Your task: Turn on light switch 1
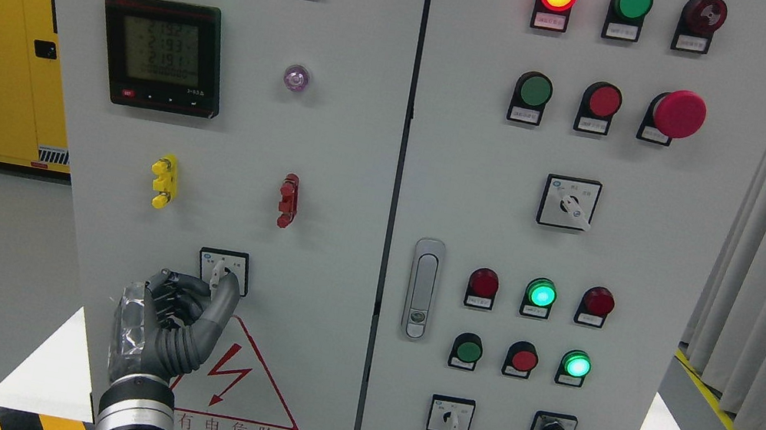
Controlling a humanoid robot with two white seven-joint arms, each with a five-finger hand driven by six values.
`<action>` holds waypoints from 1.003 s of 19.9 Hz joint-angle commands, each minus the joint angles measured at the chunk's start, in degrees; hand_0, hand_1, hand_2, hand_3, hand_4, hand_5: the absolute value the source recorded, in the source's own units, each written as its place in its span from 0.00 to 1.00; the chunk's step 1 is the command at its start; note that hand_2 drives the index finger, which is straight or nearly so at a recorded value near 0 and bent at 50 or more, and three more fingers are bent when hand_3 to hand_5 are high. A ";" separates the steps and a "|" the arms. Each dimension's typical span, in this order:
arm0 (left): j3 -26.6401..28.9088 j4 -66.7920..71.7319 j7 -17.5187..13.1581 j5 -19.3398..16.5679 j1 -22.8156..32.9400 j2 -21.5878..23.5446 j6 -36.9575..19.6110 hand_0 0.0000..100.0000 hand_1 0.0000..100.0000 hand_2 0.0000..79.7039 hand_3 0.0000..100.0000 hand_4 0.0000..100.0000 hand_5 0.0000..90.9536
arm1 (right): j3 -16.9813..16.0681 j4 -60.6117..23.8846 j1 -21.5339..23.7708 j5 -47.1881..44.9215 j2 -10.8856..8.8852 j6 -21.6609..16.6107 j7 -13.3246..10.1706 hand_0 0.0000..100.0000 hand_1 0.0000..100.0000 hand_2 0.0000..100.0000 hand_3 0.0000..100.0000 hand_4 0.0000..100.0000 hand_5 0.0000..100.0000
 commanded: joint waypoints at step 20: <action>0.05 0.46 -0.40 0.07 -0.28 -0.08 -0.11 0.45 0.58 0.81 0.91 0.89 0.93 | 0.00 0.00 0.00 -1.67 0.00 0.05 0.04 0.00 0.50 0.04 0.00 0.00 0.00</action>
